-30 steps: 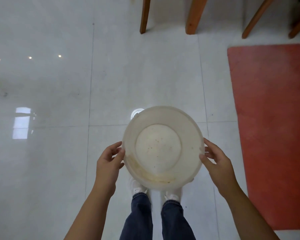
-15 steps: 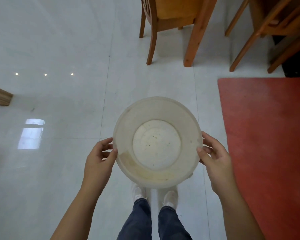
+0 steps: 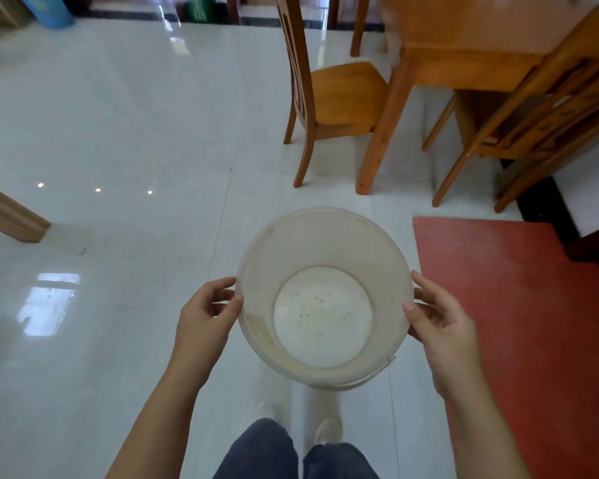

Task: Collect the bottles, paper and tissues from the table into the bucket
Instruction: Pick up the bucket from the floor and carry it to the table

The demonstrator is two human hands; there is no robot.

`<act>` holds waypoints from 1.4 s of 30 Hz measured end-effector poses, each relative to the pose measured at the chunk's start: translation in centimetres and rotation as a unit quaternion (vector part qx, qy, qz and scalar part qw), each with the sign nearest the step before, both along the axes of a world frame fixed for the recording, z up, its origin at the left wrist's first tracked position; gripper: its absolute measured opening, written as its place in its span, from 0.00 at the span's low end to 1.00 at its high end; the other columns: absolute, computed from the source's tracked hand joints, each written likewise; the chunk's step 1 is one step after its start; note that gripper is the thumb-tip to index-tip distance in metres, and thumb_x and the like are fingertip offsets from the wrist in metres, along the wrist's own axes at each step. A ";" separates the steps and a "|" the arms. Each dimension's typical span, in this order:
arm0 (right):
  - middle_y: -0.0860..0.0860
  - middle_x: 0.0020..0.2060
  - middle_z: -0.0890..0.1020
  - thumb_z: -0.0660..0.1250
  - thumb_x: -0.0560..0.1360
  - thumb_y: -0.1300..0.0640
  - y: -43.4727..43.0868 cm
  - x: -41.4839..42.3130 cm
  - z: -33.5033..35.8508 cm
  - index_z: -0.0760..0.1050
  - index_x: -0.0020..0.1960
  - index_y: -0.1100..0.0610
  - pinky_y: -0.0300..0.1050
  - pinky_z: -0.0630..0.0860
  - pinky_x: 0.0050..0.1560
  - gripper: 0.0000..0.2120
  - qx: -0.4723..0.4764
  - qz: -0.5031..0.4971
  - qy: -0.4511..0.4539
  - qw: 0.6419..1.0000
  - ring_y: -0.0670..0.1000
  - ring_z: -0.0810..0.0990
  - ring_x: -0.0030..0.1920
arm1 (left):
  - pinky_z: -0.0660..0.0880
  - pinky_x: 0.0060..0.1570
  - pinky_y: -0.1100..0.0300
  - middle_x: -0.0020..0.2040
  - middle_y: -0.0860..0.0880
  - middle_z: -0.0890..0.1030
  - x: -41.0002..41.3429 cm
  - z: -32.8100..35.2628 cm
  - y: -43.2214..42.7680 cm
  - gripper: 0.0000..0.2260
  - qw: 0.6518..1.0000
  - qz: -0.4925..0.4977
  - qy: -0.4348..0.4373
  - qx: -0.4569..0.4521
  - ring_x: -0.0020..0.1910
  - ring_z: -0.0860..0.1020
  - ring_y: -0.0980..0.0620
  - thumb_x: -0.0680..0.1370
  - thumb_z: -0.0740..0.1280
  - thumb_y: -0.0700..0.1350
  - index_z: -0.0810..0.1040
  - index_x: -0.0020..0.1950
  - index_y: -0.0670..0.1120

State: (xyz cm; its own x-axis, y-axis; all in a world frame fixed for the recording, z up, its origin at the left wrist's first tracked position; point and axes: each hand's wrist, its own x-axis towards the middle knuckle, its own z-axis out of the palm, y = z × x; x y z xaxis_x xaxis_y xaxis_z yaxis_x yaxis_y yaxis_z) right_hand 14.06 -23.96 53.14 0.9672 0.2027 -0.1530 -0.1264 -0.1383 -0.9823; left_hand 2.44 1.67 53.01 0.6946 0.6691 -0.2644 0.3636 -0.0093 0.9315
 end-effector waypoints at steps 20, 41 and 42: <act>0.49 0.49 0.80 0.66 0.72 0.63 2.7 0.9 12.8 0.74 0.54 0.38 0.34 0.78 0.37 0.21 0.004 -0.048 -0.119 0.992 0.44 0.78 0.45 | 0.74 0.39 0.59 0.44 0.46 0.79 5.2 12.9 5.9 0.11 0.982 -0.144 -0.114 0.049 0.40 0.77 0.51 0.73 0.67 0.42 0.76 0.52 0.56; 0.42 0.49 0.81 0.62 0.74 0.66 -15.4 16.8 14.5 0.76 0.48 0.38 0.32 0.76 0.36 0.21 0.034 -0.194 -0.112 0.974 0.45 0.79 0.49 | 0.79 0.33 0.58 0.44 0.55 0.82 28.4 15.0 -13.2 0.22 0.946 -0.250 -0.103 -0.178 0.41 0.82 0.56 0.63 0.72 0.51 0.75 0.56 0.55; 0.42 0.50 0.81 0.63 0.74 0.65 -16.6 17.9 14.7 0.76 0.48 0.37 0.32 0.76 0.36 0.20 0.032 -0.192 -0.110 0.975 0.44 0.79 0.50 | 0.79 0.33 0.58 0.42 0.57 0.83 29.7 15.2 -14.4 0.22 0.945 -0.255 -0.106 -0.175 0.41 0.82 0.56 0.64 0.72 0.51 0.75 0.57 0.55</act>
